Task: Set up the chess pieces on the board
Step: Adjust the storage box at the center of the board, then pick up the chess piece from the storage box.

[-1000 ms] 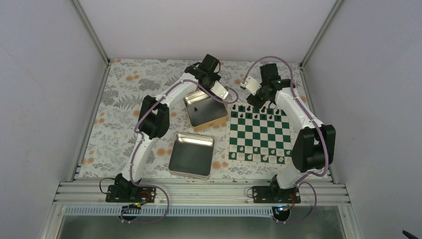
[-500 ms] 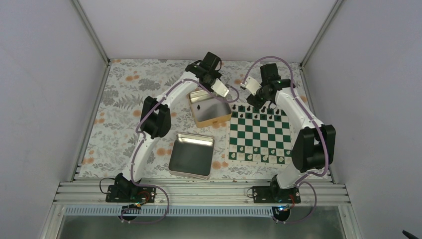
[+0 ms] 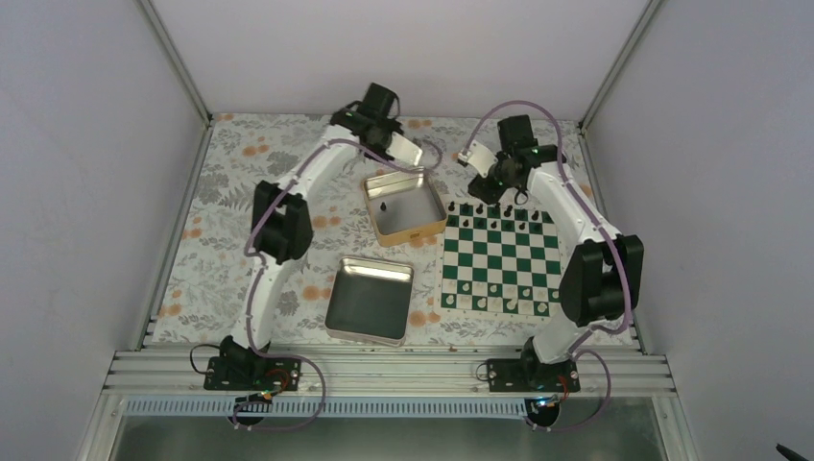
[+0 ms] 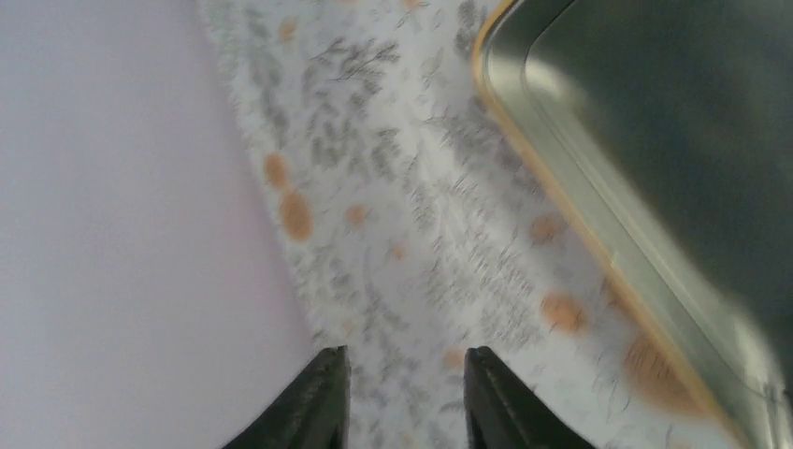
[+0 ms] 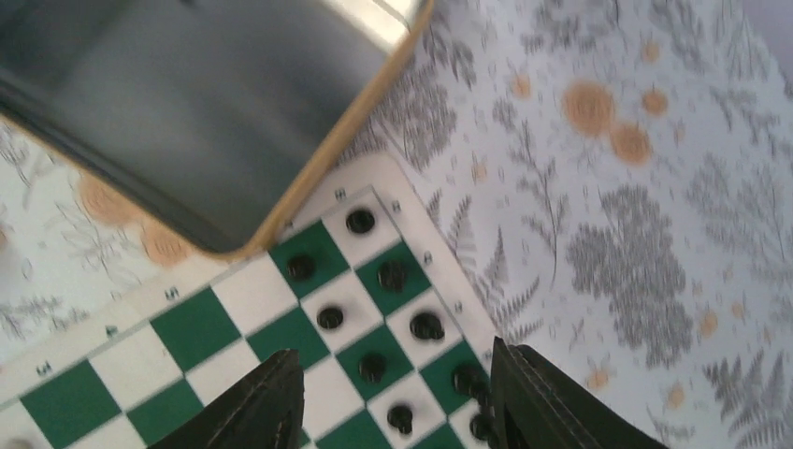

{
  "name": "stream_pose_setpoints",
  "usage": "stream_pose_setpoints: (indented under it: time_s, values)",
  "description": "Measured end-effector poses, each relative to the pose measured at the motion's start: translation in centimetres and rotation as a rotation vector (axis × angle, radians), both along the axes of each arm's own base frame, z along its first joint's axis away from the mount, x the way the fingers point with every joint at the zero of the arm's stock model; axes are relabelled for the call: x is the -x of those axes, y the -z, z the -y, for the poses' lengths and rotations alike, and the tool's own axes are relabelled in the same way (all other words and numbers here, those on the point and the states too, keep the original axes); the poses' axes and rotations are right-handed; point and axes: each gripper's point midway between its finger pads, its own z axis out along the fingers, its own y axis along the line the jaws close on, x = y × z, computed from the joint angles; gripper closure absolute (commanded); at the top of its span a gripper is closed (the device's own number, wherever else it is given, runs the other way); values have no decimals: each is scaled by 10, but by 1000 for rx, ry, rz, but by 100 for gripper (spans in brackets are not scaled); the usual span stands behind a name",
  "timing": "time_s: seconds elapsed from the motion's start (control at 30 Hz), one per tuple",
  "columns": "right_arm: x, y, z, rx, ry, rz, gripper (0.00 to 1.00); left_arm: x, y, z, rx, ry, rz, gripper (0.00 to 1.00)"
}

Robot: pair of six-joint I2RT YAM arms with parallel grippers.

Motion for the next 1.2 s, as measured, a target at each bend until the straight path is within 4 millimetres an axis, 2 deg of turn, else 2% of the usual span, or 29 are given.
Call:
stream_pose_setpoints:
  time_s: [0.03, 0.07, 0.1, 0.17, 0.27, 0.37, 0.4, 0.47, 0.57, 0.63, 0.73, 0.83, 1.0, 1.2]
  values:
    - [-3, -2, -6, -16, -15, 2, 48, -2, -10, -9, 24, -21, 0, 16]
    - [-7, -4, -14, -33, -33, 6, 48, -5, -24, -20, 72, -58, -2, 2]
    - [-10, -5, -21, -47, -50, 5, 48, -7, -36, -30, 106, -79, 5, 0]
    - [-17, -3, -42, -70, -98, 2, 48, -12, -72, -62, 223, -164, 20, 0]
    - [-21, 11, -77, -72, -185, -21, 48, -15, -117, -110, 367, -273, 57, 0]
    - [-16, 36, -116, -54, -281, -66, 50, -15, -148, -157, 496, -389, 89, 0]
    - [-14, 45, -128, -48, -310, -81, 51, -15, -153, -166, 528, -416, 93, 0]
    - [-10, 60, -150, -35, -359, -102, 51, -14, -155, -179, 589, -466, 87, 0]
    - [-5, 70, -173, -27, -410, -107, 52, -10, -138, -192, 648, -538, 53, 0]
    - [-5, 71, -187, -27, -436, -100, 52, -4, -120, -197, 667, -579, 21, 0]
    - [-16, 67, -203, -36, -456, -68, 54, 4, -97, -201, 687, -638, -17, 0]
    - [-26, 68, -214, -42, -464, -49, 56, 9, -87, -203, 711, -674, -20, 0]
    - [-35, 89, -223, -35, -466, -69, 60, 21, -90, -208, 759, -708, 9, 0]
    - [-32, 110, -230, -27, -468, -108, 60, 21, -106, -210, 811, -712, 53, 0]
